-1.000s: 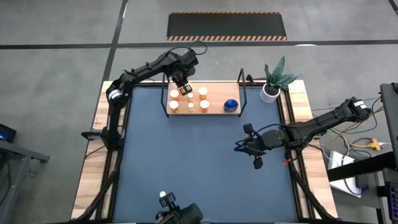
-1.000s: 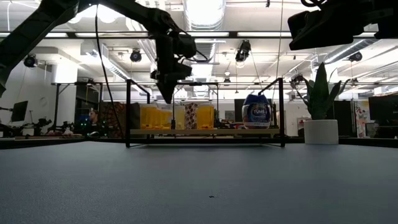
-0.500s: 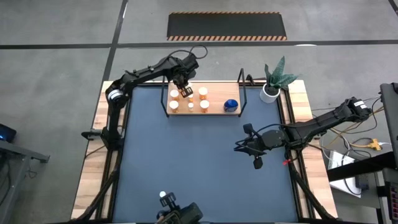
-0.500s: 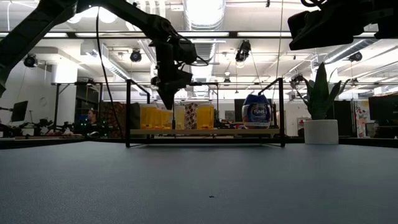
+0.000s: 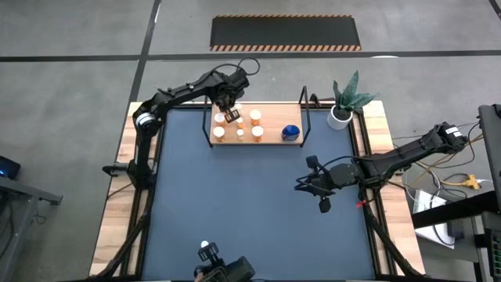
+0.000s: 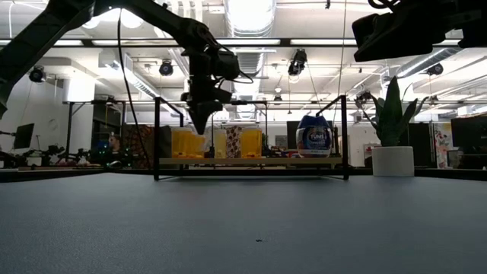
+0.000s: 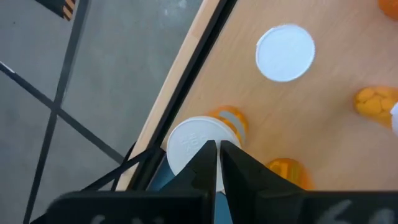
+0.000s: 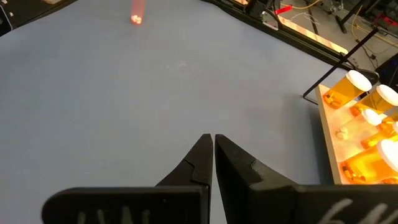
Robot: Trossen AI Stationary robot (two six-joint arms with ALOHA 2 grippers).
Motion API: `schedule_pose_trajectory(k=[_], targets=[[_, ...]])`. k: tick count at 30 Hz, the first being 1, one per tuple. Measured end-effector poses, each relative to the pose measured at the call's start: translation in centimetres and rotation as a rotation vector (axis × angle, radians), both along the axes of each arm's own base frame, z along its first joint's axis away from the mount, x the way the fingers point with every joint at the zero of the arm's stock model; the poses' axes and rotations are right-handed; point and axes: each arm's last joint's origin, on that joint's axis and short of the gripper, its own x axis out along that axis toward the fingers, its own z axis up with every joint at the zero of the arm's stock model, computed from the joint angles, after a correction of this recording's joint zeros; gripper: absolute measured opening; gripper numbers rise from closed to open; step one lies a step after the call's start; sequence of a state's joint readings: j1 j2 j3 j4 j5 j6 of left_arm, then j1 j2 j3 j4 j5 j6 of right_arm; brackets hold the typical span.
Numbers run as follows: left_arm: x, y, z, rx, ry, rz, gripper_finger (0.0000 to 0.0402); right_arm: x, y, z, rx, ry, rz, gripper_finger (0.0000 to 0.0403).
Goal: Pick and place medicine bottles onto shelf by color
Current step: Put the orange pill bottle on the shelf
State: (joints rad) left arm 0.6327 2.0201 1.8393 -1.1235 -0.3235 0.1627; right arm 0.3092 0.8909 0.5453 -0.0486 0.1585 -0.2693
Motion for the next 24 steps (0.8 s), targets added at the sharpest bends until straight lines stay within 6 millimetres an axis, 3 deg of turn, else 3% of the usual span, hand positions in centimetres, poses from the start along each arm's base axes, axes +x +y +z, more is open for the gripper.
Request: schedule_pose_trajectory(k=[24], targets=[[-0.24,-0.28,0.46,0.010,-0.008,0.048,0.0008,0.00,0.00,0.00,0.000,0.000,0.000,0.0009]])
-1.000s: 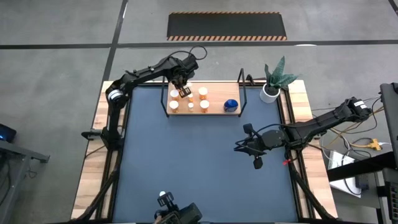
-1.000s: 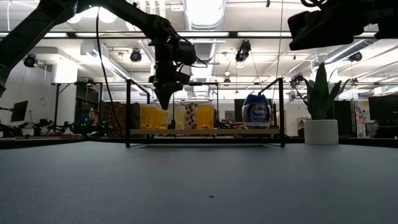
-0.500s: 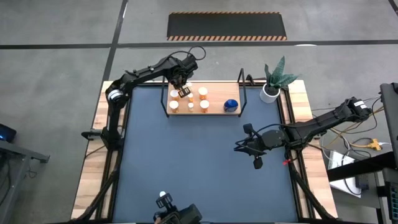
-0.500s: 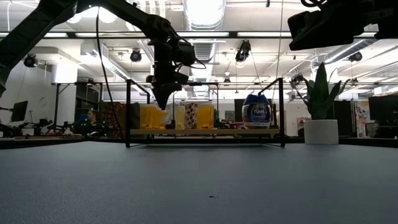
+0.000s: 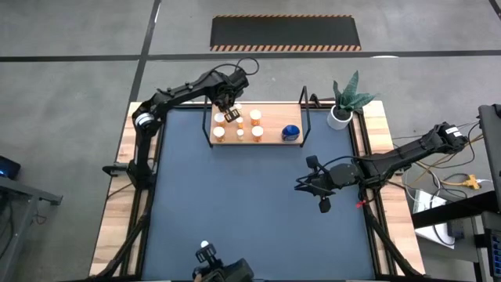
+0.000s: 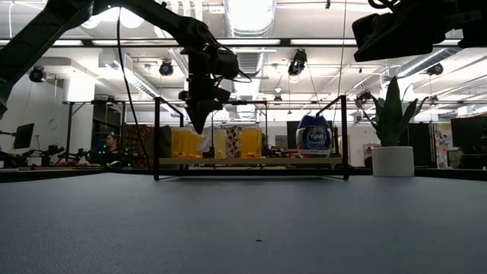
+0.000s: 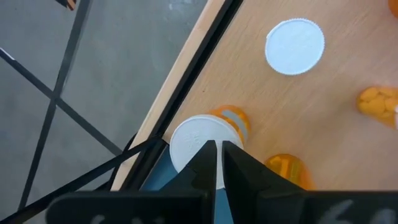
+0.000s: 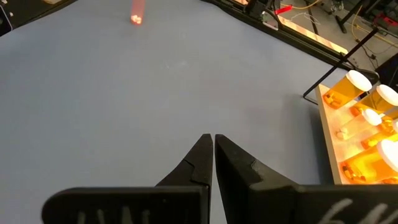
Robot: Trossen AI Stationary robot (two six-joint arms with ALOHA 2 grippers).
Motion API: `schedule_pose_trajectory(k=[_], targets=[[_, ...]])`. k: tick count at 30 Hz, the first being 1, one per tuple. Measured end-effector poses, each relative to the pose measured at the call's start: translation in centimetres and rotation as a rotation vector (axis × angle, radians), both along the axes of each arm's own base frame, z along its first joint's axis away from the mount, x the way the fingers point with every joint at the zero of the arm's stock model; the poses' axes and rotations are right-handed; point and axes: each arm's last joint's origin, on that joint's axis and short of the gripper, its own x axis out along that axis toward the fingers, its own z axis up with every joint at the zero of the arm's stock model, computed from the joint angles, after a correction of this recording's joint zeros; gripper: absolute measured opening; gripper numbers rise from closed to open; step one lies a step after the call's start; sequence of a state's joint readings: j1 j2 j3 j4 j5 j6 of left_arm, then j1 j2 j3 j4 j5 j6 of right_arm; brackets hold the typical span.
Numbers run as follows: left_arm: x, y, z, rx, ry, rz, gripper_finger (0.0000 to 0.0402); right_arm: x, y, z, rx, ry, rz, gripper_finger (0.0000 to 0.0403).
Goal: Pick and place medicine bottles onto shelf by color
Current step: Put the orange pill bottle on the shelf, then put the red pill bottle on the shelf
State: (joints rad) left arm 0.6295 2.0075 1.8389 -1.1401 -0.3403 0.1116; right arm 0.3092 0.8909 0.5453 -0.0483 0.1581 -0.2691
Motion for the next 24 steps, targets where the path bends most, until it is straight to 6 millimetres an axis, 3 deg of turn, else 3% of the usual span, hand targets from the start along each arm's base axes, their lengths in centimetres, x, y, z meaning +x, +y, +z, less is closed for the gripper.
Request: schedule_pose_trajectory(k=[5,9,13,17,21,24], targets=[[-0.2,-1.6,2.3,0.034,-0.051,-0.018,0.0008,0.0,0.0,0.0,0.000,0.000,0.000,0.0009],[0.0,-5.4,5.8,0.070,-0.168,-0.049,0.0008,0.0,0.0,0.0,0.021,0.002,-0.011,0.0009],[0.3,-11.7,9.4,0.100,-0.298,-0.184,0.0008,0.1,0.0,0.1,0.073,-0.010,-0.035,0.0009],[0.5,-18.8,11.4,0.082,-0.422,-0.327,0.0008,0.4,0.1,-0.7,0.125,-0.026,-0.057,0.0009],[-0.3,-26.1,11.7,0.026,-0.526,-0.484,0.0008,1.0,0.3,-1.8,0.180,-0.050,-0.077,0.0009],[-1.3,-31.3,10.6,-0.044,-0.564,-0.585,0.0008,1.6,0.5,-2.6,0.206,-0.028,-0.095,0.0009]])
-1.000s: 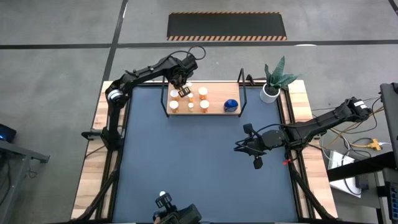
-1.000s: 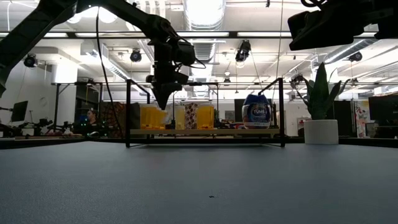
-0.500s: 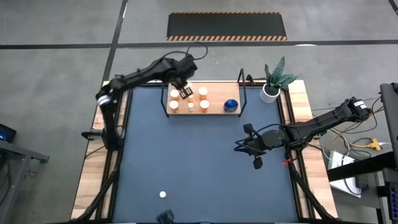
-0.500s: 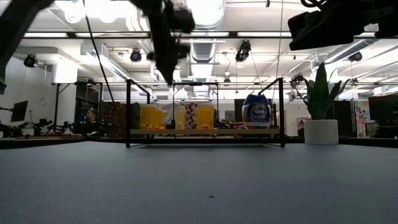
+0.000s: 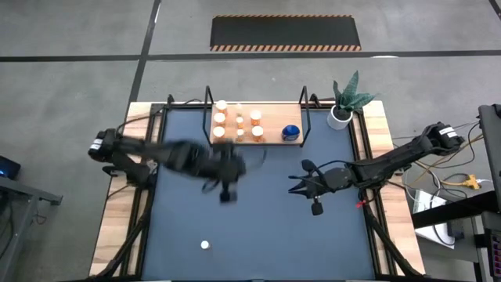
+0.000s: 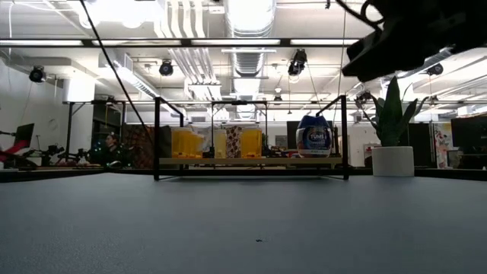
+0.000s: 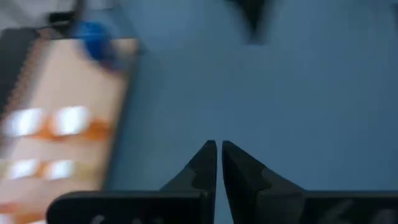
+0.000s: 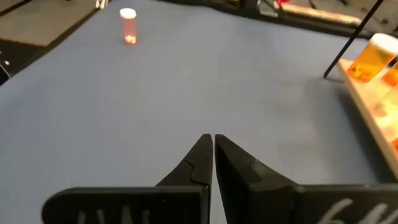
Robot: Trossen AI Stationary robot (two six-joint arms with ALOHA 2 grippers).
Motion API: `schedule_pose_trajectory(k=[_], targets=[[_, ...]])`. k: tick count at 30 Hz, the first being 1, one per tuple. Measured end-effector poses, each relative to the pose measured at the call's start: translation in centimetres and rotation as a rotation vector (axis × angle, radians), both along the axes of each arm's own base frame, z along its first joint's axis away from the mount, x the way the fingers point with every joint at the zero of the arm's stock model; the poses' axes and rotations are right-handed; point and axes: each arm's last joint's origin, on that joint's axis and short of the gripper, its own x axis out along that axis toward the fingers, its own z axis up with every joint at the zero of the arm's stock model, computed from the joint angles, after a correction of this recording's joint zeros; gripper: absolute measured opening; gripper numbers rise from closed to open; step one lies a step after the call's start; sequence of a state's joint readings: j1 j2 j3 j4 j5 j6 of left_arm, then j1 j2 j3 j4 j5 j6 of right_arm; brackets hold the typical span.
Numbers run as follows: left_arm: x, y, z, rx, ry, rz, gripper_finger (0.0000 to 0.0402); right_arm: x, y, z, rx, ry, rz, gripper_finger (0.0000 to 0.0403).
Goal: Pick and place medicine bottles onto shelf by color
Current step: Put the red pill bottle on the shelf
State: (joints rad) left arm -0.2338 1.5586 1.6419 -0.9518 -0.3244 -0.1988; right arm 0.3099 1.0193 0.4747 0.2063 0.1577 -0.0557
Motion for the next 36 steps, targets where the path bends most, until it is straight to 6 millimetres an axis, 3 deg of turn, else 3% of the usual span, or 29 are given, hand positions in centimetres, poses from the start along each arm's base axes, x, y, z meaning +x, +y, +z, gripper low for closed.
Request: schedule_pose_trajectory(k=[5,9,15,20,29,36], targets=[[-2.2,-6.8,-2.5,-0.128,0.001,-0.079,0.0008,1.2,0.4,-0.8,0.004,0.039,-0.008,0.0009],[-3.9,-10.0,-4.3,-0.299,0.024,0.022,0.0009,2.3,0.7,-1.0,-0.021,0.057,0.002,0.0009],[-5.9,-12.3,-7.1,-0.511,0.133,0.209,0.0019,3.3,1.1,-1.0,-0.071,0.040,0.032,0.0009],[-8.1,-13.8,-9.7,-0.617,0.285,0.328,0.0074,3.4,1.1,-1.0,-0.058,0.035,0.037,0.0009],[-10.9,-15.1,-13.5,-0.498,0.330,0.256,0.0207,3.4,1.3,-1.0,-0.038,0.037,0.077,0.0009],[-12.1,-15.8,-16.0,-0.495,0.327,0.209,0.0232,3.3,1.6,-1.0,-0.041,0.036,0.090,0.0009]])
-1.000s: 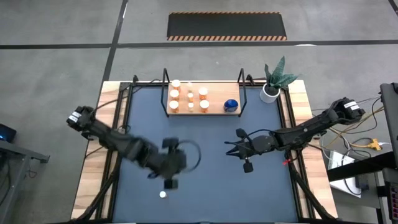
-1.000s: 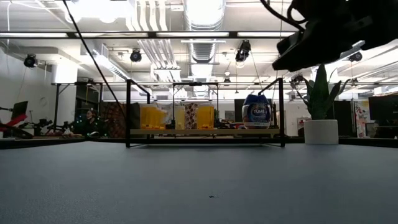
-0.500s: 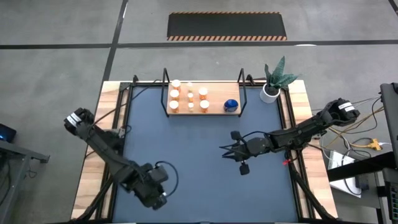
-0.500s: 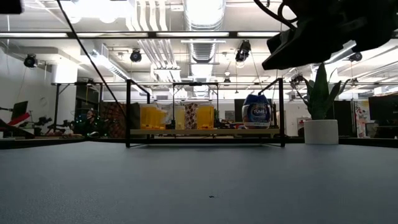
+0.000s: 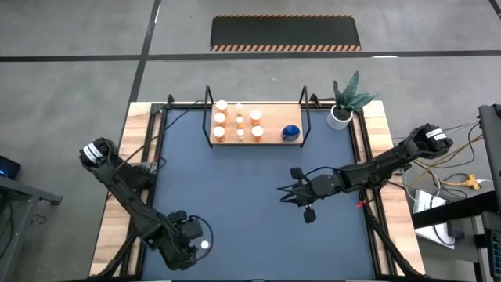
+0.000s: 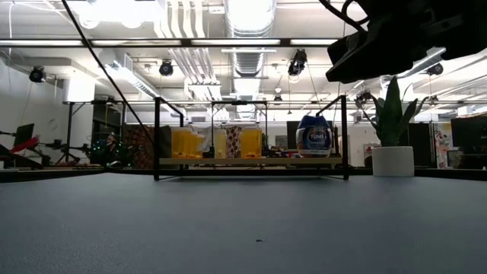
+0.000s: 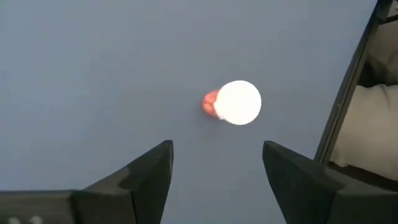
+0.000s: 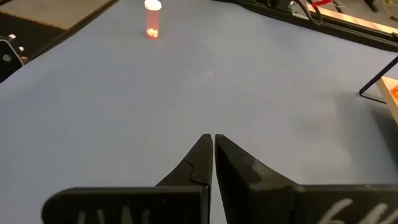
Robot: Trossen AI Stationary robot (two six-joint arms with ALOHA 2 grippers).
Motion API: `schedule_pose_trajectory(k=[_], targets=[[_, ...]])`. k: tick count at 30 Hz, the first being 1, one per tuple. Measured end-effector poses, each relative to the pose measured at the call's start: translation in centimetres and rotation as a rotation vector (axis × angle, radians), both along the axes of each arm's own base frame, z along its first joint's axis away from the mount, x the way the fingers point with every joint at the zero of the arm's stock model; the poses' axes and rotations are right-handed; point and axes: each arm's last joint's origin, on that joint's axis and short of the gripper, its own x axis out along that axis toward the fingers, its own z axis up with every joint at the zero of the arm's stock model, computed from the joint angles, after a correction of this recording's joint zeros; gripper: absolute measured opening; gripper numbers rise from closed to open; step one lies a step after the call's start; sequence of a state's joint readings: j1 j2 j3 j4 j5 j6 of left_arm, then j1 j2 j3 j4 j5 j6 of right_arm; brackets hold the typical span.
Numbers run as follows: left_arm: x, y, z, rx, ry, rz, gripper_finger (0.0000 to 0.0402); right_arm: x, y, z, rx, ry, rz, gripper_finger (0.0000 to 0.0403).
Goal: Pick and place medicine bottles onto shelf by color
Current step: Put the red pill bottle on the shelf
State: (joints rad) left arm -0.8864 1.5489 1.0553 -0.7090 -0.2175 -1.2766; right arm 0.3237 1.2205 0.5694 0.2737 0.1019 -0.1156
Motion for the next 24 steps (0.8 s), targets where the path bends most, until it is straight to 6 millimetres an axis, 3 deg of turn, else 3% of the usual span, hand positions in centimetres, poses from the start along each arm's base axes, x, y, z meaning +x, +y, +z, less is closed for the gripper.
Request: schedule_pose_trajectory(k=[9,24], targets=[[0.6,-1.1,-3.4,0.027,-0.005,-0.018,0.0232,0.0,0.0,0.0,-0.001,0.000,-0.003,0.0009],[1.3,-1.6,-4.4,0.124,-0.095,-0.028,0.0232,0.1,0.0,0.1,0.005,-0.011,-0.005,0.0009]])
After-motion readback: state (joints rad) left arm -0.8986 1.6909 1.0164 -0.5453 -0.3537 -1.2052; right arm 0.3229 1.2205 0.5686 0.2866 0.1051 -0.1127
